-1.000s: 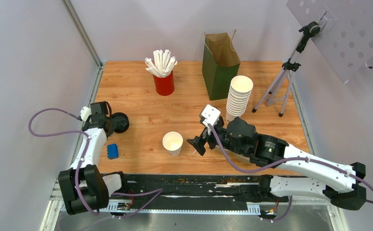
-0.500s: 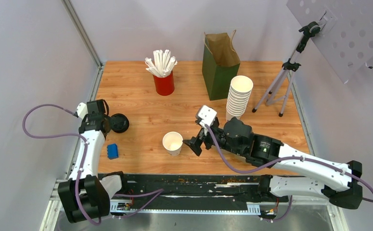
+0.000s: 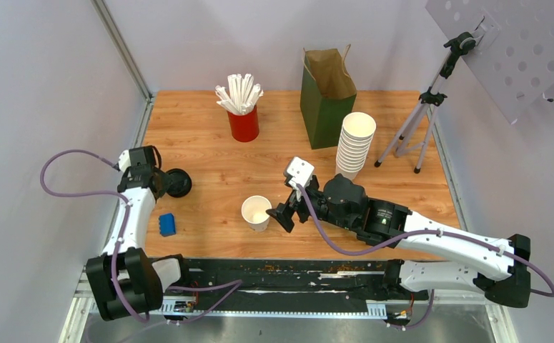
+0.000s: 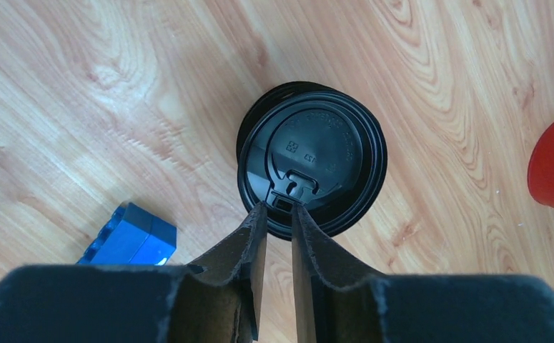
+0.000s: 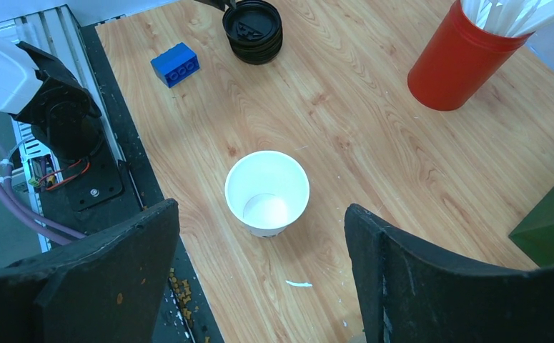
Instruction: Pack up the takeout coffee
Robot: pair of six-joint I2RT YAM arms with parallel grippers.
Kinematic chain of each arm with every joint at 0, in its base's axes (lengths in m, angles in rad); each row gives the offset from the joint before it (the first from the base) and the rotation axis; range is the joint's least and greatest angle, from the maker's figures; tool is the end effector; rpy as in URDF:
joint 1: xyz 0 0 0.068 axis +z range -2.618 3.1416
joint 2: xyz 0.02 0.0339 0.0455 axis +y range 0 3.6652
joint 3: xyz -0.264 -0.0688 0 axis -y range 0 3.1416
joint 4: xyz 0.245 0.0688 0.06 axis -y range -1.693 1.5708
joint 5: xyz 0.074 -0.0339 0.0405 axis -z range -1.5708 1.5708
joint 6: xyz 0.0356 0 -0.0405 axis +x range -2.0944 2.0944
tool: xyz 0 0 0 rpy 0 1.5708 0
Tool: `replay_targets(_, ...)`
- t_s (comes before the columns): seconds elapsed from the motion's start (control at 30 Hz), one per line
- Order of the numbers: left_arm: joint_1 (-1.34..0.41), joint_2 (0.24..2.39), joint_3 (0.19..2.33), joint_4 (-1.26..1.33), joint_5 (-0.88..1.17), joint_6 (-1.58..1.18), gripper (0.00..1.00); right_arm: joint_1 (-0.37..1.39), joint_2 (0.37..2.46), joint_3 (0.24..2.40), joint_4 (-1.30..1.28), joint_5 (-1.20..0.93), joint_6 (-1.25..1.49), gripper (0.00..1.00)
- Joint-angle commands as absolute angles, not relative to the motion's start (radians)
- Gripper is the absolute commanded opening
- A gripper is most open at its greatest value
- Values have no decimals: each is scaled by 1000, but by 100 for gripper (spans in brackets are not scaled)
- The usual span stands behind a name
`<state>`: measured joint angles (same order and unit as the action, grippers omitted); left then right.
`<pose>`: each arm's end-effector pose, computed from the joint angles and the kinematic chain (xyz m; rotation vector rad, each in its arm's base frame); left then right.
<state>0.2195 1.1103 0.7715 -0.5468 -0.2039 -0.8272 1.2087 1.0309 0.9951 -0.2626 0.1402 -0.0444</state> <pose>0.2157 0.0555 0.2409 -1.2912 2.0604 -0.0221 0.0881 0.2187 0.3590 -1.0445 1.6127 0.6667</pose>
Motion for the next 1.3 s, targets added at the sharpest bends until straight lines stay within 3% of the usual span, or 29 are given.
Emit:
replay_targets(0.0, 278, 1153, 785, -475, -133, -804, 28, 1212, 1030, 1021, -212, 123, -18, 85)
replay_targets(0.3, 315, 1193, 769, -446, -95, -740, 34, 1212, 1008, 1008, -215, 136, -26, 85)
replay_targets(1.13, 378, 1268, 697, -315, -7, -655, 36, 1214, 1024, 1015, -231, 140, -51, 85)
replay_targets(1.27, 384, 1271, 695, -312, 9, -652, 32, 1213, 1031, 1019, -230, 135, -51, 85)
